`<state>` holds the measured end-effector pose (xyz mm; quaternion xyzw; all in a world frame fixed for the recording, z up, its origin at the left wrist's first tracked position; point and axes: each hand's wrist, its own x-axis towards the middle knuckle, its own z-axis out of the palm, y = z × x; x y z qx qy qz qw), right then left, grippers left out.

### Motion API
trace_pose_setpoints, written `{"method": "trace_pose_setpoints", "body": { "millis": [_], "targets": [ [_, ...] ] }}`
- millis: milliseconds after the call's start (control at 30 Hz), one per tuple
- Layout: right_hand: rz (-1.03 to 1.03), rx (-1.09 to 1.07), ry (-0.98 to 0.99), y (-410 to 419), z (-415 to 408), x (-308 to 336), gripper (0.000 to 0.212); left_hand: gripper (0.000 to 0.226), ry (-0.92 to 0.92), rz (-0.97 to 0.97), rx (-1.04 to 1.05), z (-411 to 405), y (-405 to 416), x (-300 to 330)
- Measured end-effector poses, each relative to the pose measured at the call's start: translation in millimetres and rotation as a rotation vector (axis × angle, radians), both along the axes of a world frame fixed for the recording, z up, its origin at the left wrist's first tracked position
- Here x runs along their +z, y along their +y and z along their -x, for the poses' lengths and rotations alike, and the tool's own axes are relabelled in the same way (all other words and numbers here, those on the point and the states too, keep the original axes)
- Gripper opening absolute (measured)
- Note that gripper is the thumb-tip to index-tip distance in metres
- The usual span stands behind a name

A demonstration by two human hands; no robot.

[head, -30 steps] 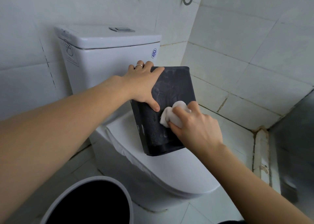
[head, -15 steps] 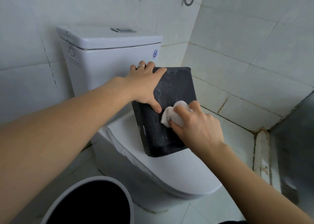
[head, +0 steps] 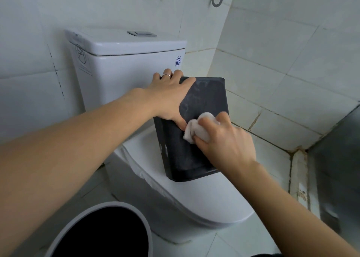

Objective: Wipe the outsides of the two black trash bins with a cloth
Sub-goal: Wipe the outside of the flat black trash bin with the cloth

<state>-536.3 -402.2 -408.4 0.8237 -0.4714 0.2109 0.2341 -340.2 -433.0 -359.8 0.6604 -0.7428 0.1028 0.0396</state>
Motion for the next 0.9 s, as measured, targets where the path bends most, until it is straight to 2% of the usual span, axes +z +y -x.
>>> {"method": "trace_pose_setpoints", "body": {
  "millis": [133, 267, 367, 533, 600, 700, 900],
  "targets": [
    [-0.014, -0.006, 0.001, 7, -1, -2, 0.026, 0.136, 0.021, -0.017, 0.020, -6, 1, -1],
    [-0.046, 0.141, 0.074, 33, 15, -16, 0.022, 0.134, 0.012, -0.015, 0.006, -3, 0, 1],
    [-0.048, 0.170, 0.081, 38, 17, -16, 0.021, 0.136, 0.004, -0.021, -0.023, 2, -2, 4],
    [-0.045, 0.043, 0.068, 16, 19, -6, 0.028, 0.138, -0.021, -0.020, -0.016, 3, 0, 6],
    [-0.070, -0.064, 0.033, 5, 22, 0, 0.026, 0.137, -0.025, -0.020, -0.013, 4, 1, 7],
    [-0.077, -0.095, 0.008, 0, 21, 1, 0.024, 0.135, -0.014, -0.027, 0.001, 5, 2, 7],
    [0.029, 0.169, 0.045, 34, 18, -17, 0.036, 0.137, -0.009, -0.030, -0.011, 7, 2, 9]
  ]
}}
